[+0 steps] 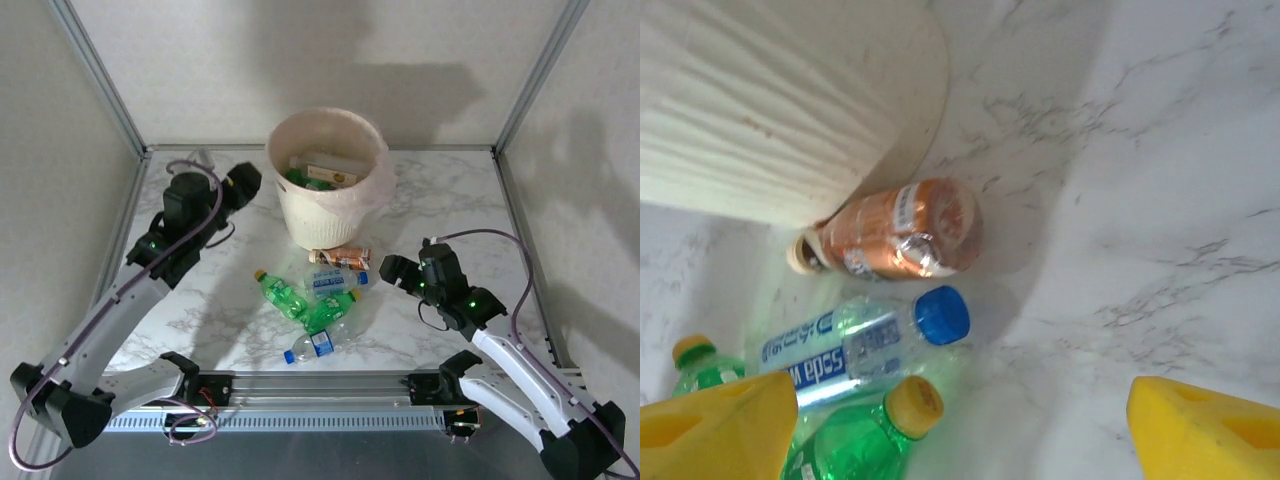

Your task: Put the plastic bottles in the bin

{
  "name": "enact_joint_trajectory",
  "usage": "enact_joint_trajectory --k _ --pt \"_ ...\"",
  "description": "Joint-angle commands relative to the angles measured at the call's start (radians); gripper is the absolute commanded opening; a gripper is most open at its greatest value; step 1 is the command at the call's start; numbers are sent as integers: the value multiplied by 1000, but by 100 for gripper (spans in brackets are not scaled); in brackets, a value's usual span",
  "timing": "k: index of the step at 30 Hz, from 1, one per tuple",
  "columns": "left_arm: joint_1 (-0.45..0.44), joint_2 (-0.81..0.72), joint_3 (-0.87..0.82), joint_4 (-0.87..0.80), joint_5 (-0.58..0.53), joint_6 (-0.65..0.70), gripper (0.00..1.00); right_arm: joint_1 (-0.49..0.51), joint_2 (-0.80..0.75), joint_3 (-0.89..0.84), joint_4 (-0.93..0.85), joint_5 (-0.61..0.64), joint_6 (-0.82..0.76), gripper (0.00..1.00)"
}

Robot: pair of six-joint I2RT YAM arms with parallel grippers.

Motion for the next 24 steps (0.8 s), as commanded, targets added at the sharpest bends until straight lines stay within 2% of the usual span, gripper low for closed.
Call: enact_joint_trajectory --k 1,6,11,20,24 --pt "-4 -72 -149 -69 -39 31 71 68 28 -1 55 38 8 88" --pt "4 -139 -332 -56 -47 -42 70 202 87 -36 130 96 84 90" --pt "13 -131 -412 -65 -69 -113 70 297 154 -37 136 149 128 90" --pt "-6 -11 -490 0 -42 -211 70 320 148 -67 155 158 167 88" --pt "-14 75 -509 29 -31 -237 66 321 146 -71 155 162 172 87"
